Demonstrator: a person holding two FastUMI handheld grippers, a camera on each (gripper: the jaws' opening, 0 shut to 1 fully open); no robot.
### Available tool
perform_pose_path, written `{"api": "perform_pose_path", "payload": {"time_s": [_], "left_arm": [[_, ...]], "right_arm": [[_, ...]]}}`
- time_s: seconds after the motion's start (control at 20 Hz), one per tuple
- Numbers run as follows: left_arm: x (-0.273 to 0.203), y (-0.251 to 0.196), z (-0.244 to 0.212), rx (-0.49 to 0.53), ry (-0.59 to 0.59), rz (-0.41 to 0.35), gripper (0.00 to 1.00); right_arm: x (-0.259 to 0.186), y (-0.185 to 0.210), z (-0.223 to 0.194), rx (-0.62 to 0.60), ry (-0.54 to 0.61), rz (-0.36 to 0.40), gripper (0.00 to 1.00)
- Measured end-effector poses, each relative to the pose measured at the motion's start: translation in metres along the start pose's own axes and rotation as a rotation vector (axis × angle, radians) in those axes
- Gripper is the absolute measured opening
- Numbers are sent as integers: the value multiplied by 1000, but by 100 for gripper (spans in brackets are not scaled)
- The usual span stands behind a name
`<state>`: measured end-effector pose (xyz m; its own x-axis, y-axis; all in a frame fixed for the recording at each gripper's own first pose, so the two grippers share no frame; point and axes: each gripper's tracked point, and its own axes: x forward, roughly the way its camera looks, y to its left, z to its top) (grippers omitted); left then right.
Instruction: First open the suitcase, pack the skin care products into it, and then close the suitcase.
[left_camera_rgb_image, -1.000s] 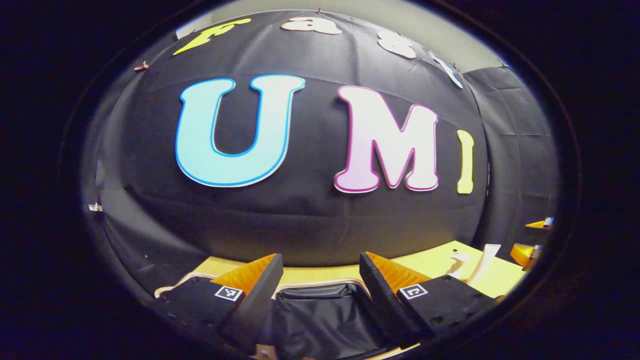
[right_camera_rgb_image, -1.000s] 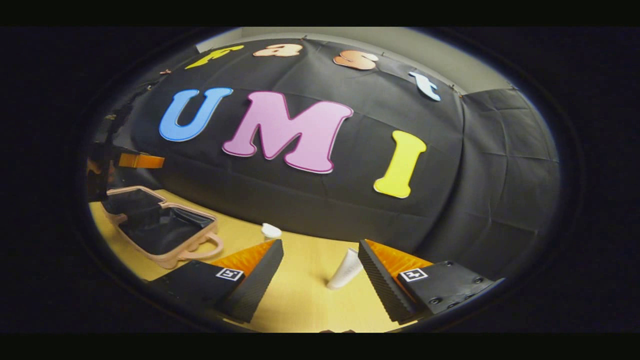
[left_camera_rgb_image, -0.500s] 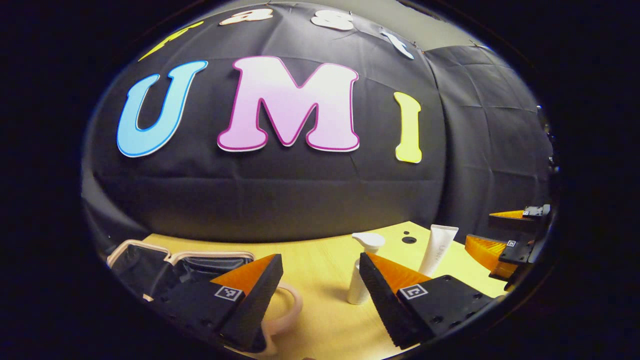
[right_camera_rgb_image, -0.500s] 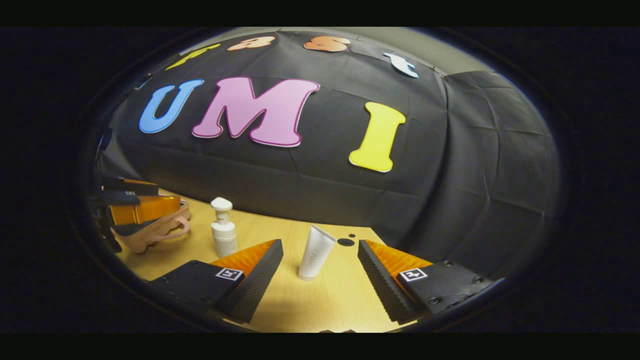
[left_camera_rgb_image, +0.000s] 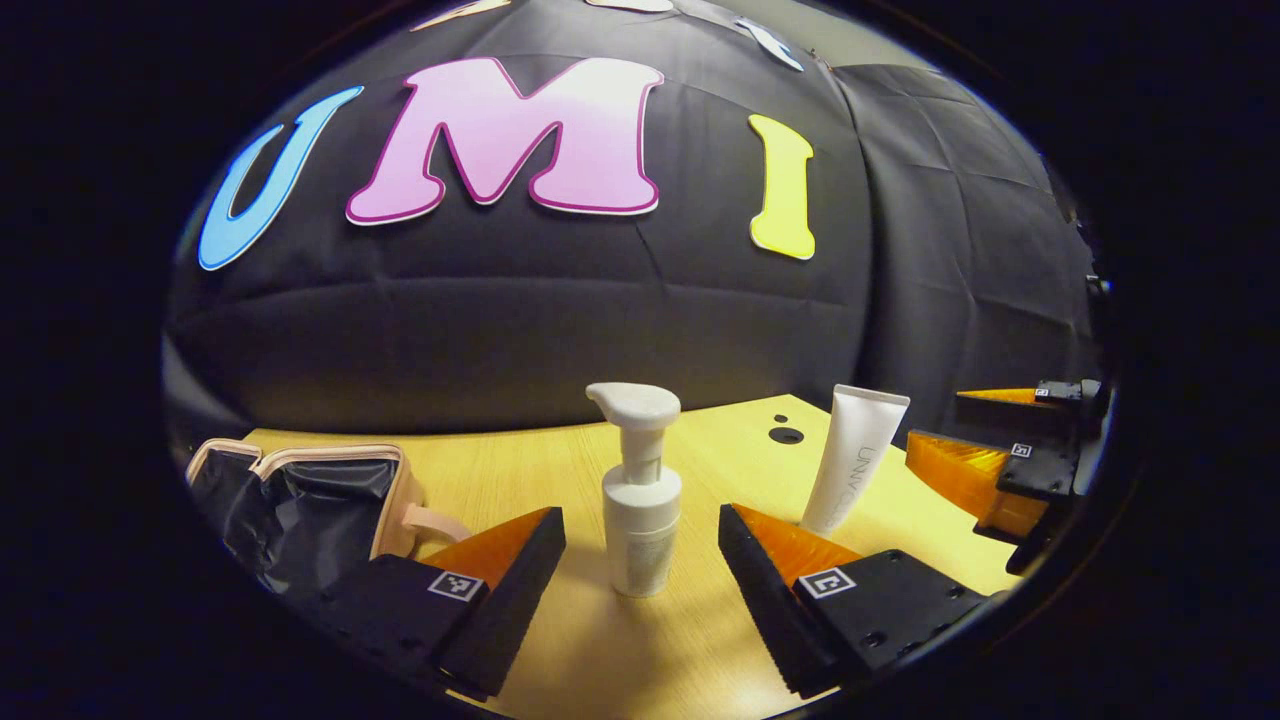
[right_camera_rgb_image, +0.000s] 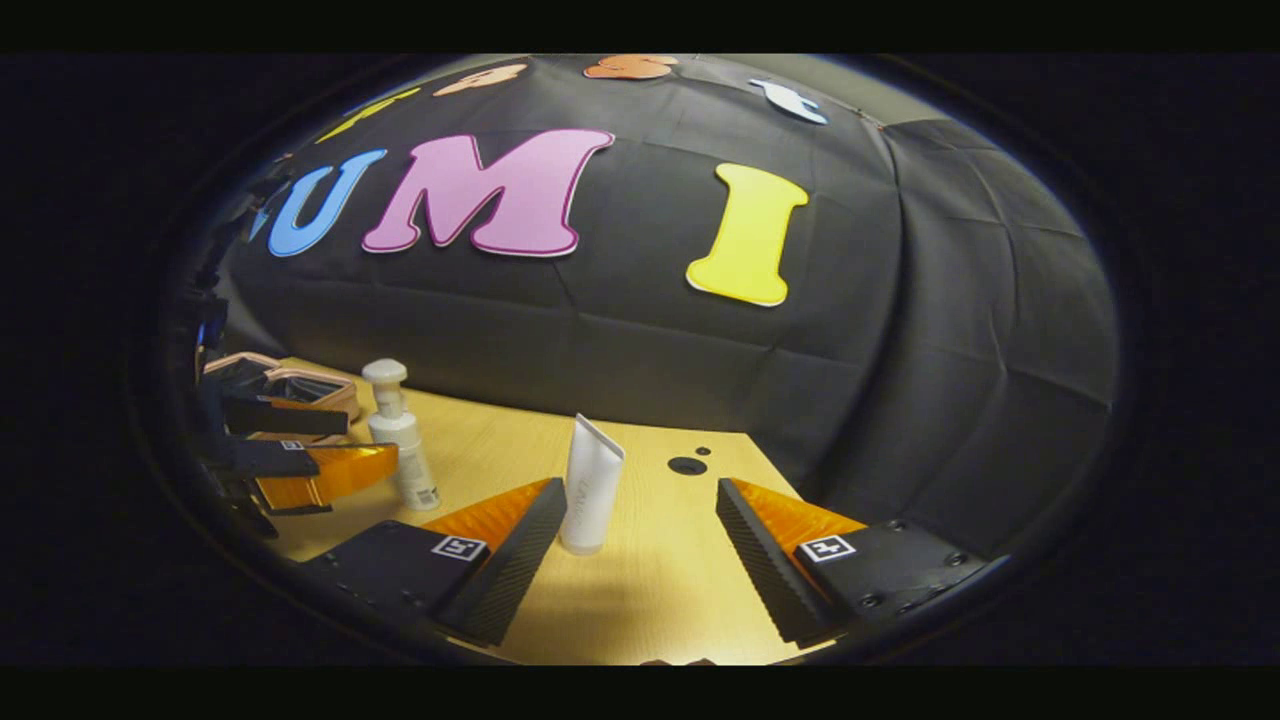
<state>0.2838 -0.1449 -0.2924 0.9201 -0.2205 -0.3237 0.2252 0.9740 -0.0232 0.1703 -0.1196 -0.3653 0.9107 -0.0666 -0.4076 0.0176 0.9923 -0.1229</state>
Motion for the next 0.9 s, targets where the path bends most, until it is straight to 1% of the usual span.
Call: {"api": "perform_pose_path", "payload": {"time_s": [0.1,0.2,0.5,0.55,0.6,0.65,0.75,0.9], "left_arm": [[18,1,-14,8,37,18,98],[36,-4,-23,-7,55,16,98],[84,-4,-32,-30,86,49,98],[88,-4,-34,-36,89,51,94],[88,-1,-33,-41,88,69,89],[99,0,-36,-43,84,67,81],[96,-3,-33,-21,87,48,65],[93,1,-33,-35,94,56,63]], "right_arm": [[8,-1,-10,11,25,11,97],[15,4,-20,31,46,28,97],[37,15,-37,50,92,56,97],[42,19,-38,53,93,63,97],[46,21,-37,58,88,67,97],[49,23,-37,61,86,66,97],[55,26,-40,69,82,69,97],[63,41,-43,78,80,105,97]]}}
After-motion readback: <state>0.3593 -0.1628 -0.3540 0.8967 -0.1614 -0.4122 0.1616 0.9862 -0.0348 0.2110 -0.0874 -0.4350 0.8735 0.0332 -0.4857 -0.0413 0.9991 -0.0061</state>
